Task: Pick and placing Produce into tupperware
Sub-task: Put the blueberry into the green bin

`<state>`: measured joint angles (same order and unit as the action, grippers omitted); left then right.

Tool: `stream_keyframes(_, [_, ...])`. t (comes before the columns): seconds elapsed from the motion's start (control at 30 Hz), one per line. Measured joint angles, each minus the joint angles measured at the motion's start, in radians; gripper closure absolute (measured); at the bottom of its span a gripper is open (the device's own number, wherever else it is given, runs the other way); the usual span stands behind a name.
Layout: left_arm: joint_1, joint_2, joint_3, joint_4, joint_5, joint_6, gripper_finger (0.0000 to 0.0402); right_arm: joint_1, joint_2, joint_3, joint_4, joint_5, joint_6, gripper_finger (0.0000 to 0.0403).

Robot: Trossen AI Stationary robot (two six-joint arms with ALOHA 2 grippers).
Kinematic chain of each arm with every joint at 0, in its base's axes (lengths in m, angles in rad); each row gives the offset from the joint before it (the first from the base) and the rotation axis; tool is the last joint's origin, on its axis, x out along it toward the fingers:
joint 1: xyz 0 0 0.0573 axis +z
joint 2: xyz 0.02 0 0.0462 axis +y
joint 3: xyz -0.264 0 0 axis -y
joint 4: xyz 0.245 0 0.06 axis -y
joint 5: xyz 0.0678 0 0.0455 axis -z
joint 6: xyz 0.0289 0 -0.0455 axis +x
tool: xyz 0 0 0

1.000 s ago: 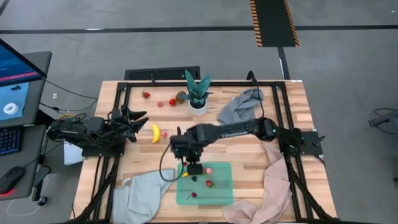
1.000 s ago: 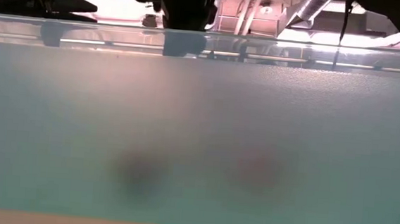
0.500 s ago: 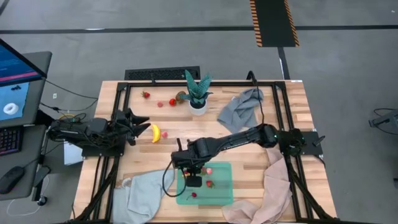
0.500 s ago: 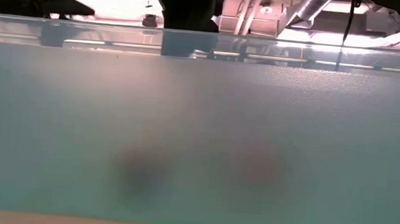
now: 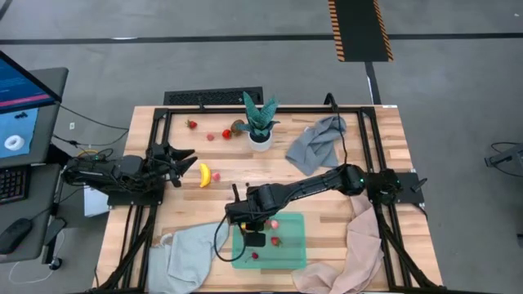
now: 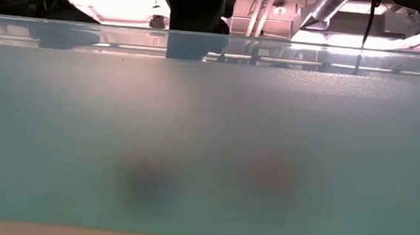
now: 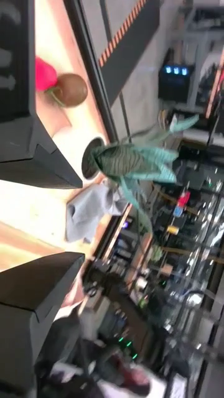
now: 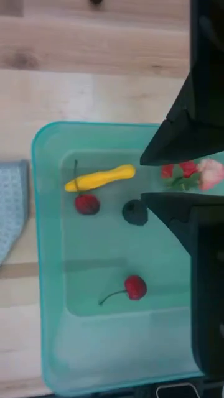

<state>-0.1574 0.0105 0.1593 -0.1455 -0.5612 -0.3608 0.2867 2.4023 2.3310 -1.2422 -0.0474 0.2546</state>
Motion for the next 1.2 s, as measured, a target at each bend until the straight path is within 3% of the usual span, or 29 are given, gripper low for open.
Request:
stream_keyframes(0.2, [0.000,0.000,0.000,0.000,0.032,0.004,0.0234,0.001,0.000,0.000,-0.019,0.014,-0.045,0.0290])
stream_keyframes(0.5, [0.000,0.000,0.000,0.000,0.032,0.001,0.0234,-0.059,0.000,0.000,-0.007,0.187,-0.079,0.0294])
stream_keyframes(0.8, [0.000,0.000,0.000,-0.016,0.046,0.012,0.0234,-0.164,0.023,0.001,0.040,0.178,-0.123,0.0292])
stream_keyframes(1.2, [0.000,0.000,0.000,-0.057,0.068,0.025,0.0234,-0.265,0.027,0.001,0.096,0.029,-0.116,0.0184])
